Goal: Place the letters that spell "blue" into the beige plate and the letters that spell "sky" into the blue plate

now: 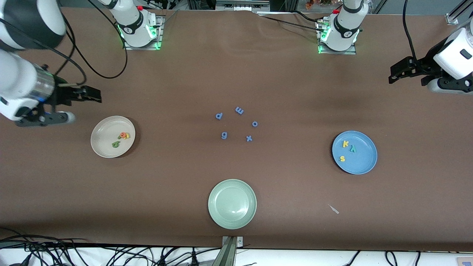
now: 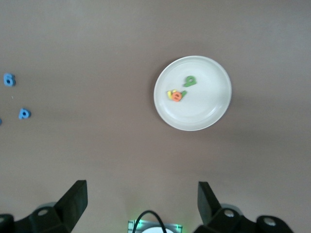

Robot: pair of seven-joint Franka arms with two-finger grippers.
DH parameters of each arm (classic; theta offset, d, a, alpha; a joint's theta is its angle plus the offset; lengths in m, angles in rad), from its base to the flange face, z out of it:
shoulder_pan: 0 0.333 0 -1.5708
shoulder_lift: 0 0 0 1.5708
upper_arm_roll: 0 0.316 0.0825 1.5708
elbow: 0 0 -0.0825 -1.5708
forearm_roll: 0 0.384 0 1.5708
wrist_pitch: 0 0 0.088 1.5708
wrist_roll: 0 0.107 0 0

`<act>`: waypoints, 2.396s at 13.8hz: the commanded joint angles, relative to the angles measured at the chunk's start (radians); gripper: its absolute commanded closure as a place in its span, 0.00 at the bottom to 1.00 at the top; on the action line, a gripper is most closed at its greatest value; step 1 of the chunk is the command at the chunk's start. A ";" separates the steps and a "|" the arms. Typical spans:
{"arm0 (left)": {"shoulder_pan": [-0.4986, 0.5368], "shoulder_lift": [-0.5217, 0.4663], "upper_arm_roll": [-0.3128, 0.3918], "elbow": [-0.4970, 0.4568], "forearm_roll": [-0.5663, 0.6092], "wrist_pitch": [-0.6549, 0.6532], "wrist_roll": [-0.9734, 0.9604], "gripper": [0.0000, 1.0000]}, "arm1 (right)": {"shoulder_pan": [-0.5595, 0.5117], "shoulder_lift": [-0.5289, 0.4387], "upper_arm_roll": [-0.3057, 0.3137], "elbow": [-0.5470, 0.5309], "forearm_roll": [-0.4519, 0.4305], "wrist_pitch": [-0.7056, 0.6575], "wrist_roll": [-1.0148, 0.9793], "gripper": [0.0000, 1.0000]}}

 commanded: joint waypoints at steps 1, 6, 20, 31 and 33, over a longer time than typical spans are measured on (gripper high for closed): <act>0.003 0.014 -0.003 0.034 -0.002 -0.026 -0.006 0.00 | -0.062 -0.097 0.028 -0.095 -0.001 0.054 0.008 0.00; 0.005 0.014 -0.003 0.034 -0.002 -0.026 -0.006 0.00 | -0.085 -0.126 0.029 -0.124 -0.007 0.058 0.016 0.00; 0.005 0.014 -0.003 0.034 -0.002 -0.026 -0.006 0.00 | -0.085 -0.114 0.032 -0.121 -0.053 0.071 0.036 0.00; 0.006 0.014 -0.003 0.034 -0.002 -0.026 -0.004 0.00 | -0.085 -0.104 0.029 -0.101 -0.053 0.077 0.034 0.00; 0.006 0.014 -0.003 0.034 -0.002 -0.026 -0.004 0.00 | -0.088 -0.104 0.029 -0.101 -0.052 0.071 0.034 0.00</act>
